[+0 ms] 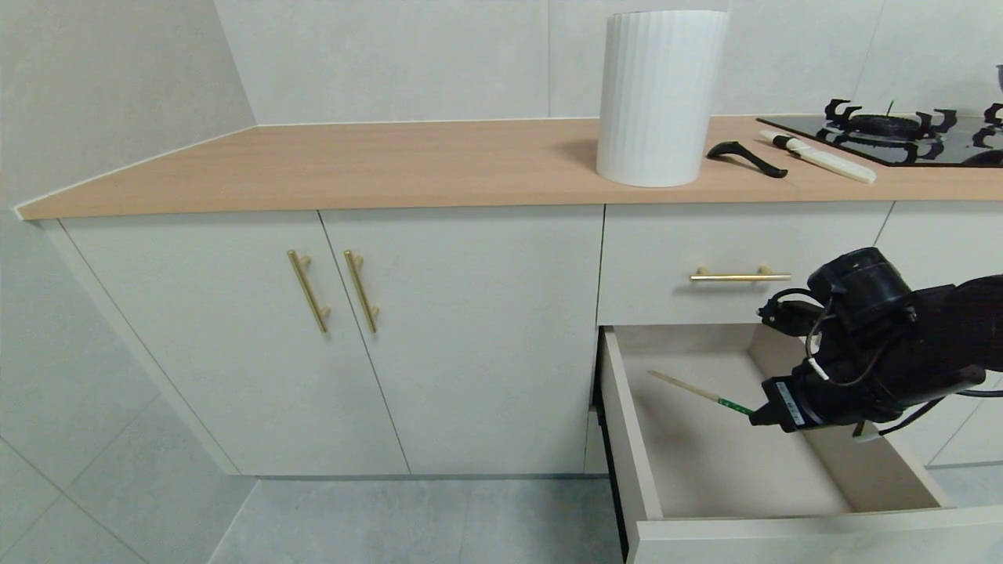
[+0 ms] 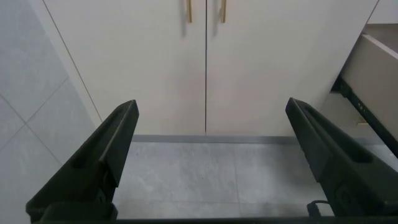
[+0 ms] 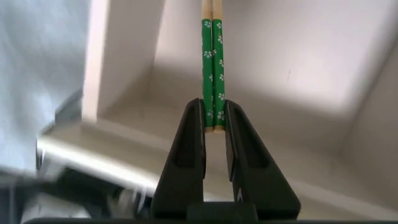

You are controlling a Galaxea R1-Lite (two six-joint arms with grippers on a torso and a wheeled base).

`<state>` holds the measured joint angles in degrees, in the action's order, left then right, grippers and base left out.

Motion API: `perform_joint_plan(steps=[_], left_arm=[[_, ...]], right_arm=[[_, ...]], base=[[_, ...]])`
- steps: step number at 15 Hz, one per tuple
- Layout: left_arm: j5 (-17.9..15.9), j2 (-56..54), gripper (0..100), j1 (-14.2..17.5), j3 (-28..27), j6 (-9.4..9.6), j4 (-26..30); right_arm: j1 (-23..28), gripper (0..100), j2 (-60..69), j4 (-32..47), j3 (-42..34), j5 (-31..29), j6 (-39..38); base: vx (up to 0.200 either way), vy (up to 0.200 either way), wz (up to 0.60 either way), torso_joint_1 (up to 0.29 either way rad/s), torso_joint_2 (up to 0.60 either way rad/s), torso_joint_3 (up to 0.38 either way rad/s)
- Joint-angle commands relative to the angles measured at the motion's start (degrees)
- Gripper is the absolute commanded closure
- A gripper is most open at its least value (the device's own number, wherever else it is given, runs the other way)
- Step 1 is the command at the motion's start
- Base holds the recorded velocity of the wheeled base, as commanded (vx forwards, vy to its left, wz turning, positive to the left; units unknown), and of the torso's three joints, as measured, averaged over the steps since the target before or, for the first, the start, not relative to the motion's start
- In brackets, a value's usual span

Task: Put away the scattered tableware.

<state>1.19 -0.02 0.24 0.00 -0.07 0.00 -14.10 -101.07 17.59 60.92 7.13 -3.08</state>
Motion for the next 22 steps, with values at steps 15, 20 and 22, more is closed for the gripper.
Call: perform_joint_plan(steps=[15,20,22], left_arm=[[0.0,0.0,0,0.0,0.0,-0.01,0.0],[0.0,0.0,0,0.0,0.0,-0.01,0.0],[0.0,0.0,0,0.0,0.0,-0.01,0.0]], right_arm=[[-3.1,100,-35.3,-27.3,5.6,-9.4,-12.0],[-3.1,100,-37.1,-27.3,6.7,-10.0,-12.1],[-3.1,100,-37.1,-27.3,6.7,-10.0,-12.1]], base=[[0.000,0.000,0.00,0.000,0.00,0.000],[0.000,0.000,0.00,0.000,0.00,0.000],[0.000,0.000,0.00,0.000,0.00,0.000]])
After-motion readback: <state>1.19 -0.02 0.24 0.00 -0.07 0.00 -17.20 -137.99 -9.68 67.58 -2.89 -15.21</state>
